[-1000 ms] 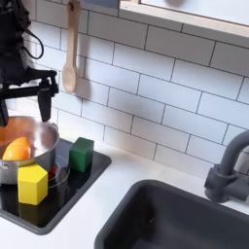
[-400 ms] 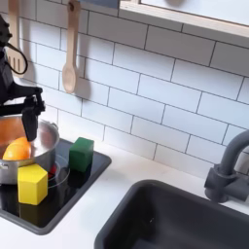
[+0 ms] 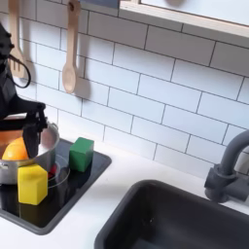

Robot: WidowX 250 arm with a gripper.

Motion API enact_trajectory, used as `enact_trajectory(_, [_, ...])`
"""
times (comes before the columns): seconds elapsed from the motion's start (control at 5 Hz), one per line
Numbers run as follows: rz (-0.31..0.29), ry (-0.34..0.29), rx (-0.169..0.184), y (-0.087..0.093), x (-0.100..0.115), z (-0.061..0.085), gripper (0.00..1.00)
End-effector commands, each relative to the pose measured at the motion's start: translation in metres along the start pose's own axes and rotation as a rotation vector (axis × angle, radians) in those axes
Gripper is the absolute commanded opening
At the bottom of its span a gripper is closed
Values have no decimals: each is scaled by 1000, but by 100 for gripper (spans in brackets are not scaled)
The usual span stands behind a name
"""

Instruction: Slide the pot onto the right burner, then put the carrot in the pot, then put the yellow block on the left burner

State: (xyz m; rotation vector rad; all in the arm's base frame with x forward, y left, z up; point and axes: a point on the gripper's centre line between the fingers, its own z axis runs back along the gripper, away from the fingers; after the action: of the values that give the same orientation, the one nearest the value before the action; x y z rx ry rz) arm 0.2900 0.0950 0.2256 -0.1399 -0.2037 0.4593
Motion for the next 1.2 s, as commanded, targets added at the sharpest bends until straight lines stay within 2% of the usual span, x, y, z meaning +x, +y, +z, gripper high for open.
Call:
enact_trajectory(0.0, [-48,17,-6,-10,-33,-3,100])
enact_trajectory(0.2, [-81,14,-17,-23,-43,-3,100])
enact_trajectory(0.4, [-85,-10,-46,-20,-42,-5,100])
enact_trajectory(0.6, [-115,-95,-53,-25,-35,2,100])
enact_trajectory(0.8, [-143,-155,-75,-28,-30,8,100])
enact_trajectory(1.0, [-140,-204,-87,-28,-26,13,100])
